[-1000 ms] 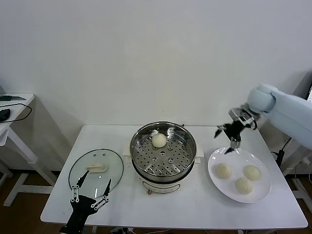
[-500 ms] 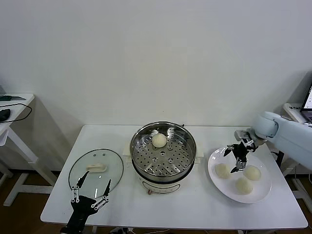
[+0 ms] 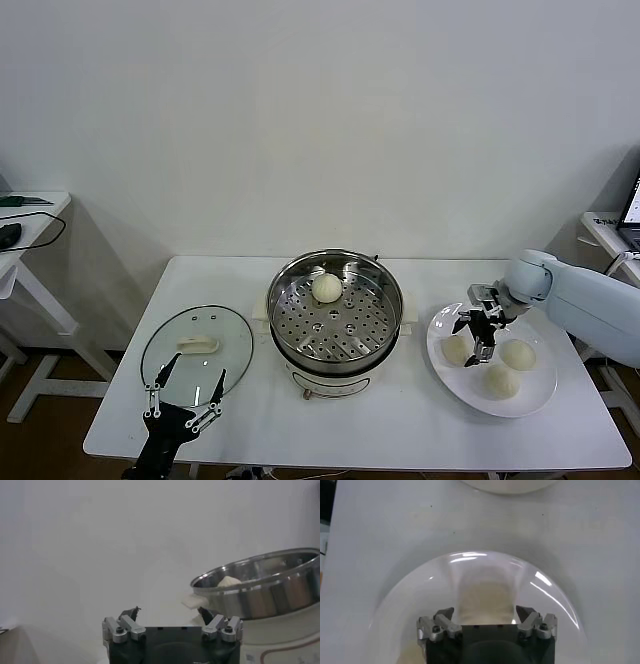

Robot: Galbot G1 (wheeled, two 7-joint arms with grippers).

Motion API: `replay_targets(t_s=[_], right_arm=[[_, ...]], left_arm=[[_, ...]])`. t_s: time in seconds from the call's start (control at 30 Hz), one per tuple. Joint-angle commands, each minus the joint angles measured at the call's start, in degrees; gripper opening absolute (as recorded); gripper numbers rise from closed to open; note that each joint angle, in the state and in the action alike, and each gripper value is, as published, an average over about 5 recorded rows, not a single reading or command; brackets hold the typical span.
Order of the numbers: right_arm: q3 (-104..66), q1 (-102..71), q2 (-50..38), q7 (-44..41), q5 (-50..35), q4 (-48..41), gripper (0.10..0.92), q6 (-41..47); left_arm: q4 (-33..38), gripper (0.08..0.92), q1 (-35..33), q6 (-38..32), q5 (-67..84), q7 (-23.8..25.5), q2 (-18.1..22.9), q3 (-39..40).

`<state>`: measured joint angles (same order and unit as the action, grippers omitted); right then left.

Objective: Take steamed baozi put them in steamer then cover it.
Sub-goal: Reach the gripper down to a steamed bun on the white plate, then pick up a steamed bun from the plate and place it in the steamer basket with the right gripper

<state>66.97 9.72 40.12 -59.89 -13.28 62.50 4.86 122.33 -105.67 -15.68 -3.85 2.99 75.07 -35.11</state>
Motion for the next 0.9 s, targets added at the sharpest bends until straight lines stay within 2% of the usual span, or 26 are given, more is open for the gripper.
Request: replay_targets(t_s=[0.03,0.43,0.67,0.9], right_arm=[[0.0,-0.9,0.5,1.0,0.2,-0.3,0.765,0.4],[0.9,3.8,-1.1,-0.9,1.0,3.4,0.663,0.4],[-1.0,14.6,-2.4,-11.4,3.8,8.9,0.637,-1.1],[5.1,32.1,3.9,-20.8,-1.1,11.7,0.636,-0.6]], left_arm=[[0.2,0.823,0.0,0.0,1.2,0.1,0.0,0.0],[0.3,0.823,0.2,0.0,1.2,0.1,0.0,-0.3],[0.5,0.823,0.7,0.0,1.1,0.1,-0.4,-0.3],[0.9,0.823,0.8,-0.2,1.1,0.1,-0.6,0.3]])
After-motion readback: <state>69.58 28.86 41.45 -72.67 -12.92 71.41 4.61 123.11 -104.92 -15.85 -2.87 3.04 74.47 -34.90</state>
